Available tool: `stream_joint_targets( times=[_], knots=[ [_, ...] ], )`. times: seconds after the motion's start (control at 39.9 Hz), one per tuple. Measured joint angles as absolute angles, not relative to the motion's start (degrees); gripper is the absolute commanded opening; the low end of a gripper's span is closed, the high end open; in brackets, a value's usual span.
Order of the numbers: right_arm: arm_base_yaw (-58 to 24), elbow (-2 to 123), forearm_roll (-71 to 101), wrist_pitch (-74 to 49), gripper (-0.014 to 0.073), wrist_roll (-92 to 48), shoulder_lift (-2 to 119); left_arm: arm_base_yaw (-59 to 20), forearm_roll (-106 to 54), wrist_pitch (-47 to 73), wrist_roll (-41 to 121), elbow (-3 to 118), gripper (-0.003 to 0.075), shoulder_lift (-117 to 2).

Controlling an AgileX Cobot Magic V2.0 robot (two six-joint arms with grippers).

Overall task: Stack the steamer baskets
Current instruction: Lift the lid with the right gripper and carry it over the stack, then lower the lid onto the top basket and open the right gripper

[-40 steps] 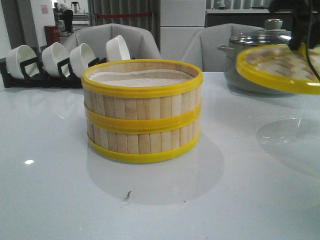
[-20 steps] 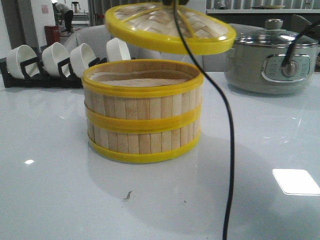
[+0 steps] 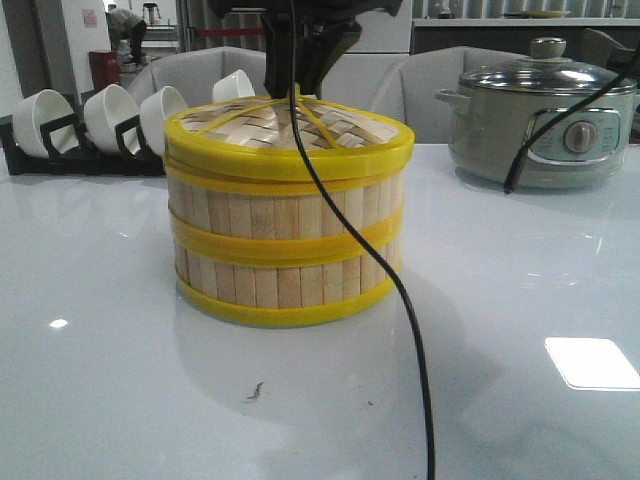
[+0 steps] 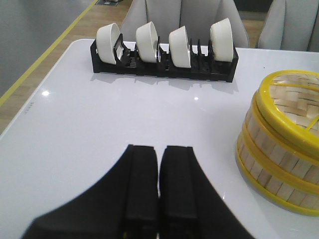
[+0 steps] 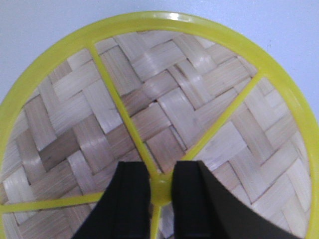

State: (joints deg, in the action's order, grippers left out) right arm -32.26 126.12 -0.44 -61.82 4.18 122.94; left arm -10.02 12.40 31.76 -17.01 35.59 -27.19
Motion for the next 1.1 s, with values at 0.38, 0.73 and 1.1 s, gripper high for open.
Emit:
stream_joint_targets(
  times=[0.38,0.73,1.1],
  knots=[
    [-32.26,126.21,0.00,-60.92,0.0048,4.13,123.16,-10.02,12.40,31.76,-17.01,35.59,0.0089,-27.19],
    [-32.26,126.21,0.00,-61.40,0.0048,4.03,123.16,-10.02,12.40,31.76,-17.01,35.59,0.0089,-27.19],
    [-32.26,126.21,0.00,-61.86,0.0334,4.03,123.16,-10.02,12.40,31.76,-17.01,35.59,0.0089,-27.19]
  ],
)
